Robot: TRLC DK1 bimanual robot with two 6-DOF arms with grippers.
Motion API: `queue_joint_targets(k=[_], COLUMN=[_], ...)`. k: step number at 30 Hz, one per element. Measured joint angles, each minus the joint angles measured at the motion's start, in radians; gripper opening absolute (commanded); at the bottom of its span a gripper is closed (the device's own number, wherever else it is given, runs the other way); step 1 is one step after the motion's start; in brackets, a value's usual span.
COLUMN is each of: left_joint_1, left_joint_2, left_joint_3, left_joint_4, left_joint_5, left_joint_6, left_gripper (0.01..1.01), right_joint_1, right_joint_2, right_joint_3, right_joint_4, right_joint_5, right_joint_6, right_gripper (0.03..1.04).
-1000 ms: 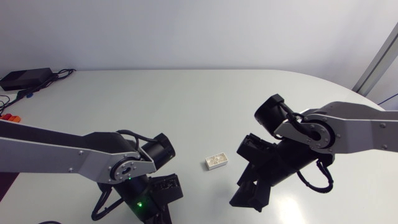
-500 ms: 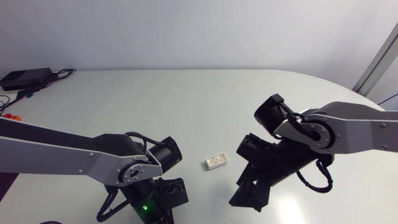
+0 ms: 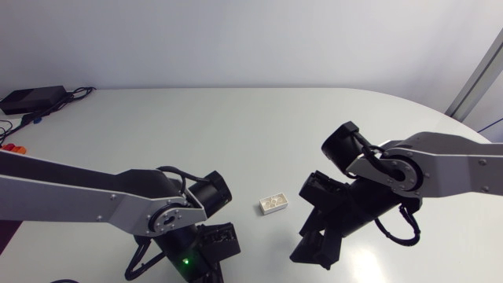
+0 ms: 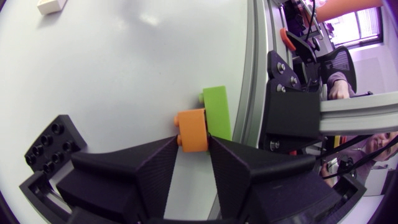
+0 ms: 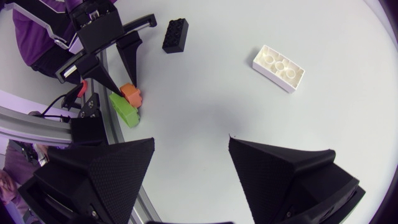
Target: Disassemble duplo
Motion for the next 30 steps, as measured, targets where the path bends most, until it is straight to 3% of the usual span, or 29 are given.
queue_joint_targets(k=[15, 25, 30], left_joint_1=[0.021, 0.043, 0.107], left_joint_2=[-0.146, -0.307, -0.372], left_joint_3=[-0.014, -0.09, -0.105], left_joint_4=[0.019, 0.126, 0.148], left_joint_5=[-0.039, -0.248, -0.153], left_joint_6=[-0.011, -0.002, 0.066], left_gripper=[0.293, 0.295, 0.295], right_joint_1=[0.0, 0.0, 0.013], right_joint_2=[-0.008, -0.051, -0.142], right_joint_3=[-0.006, -0.02, -0.053], right_joint_4=[0.0, 0.029, 0.141], right_joint_5=[0.0, 0.0, 0.004], right_joint_6=[0.0, 0.0, -0.013], right_gripper=[0.87, 0.89, 0.91])
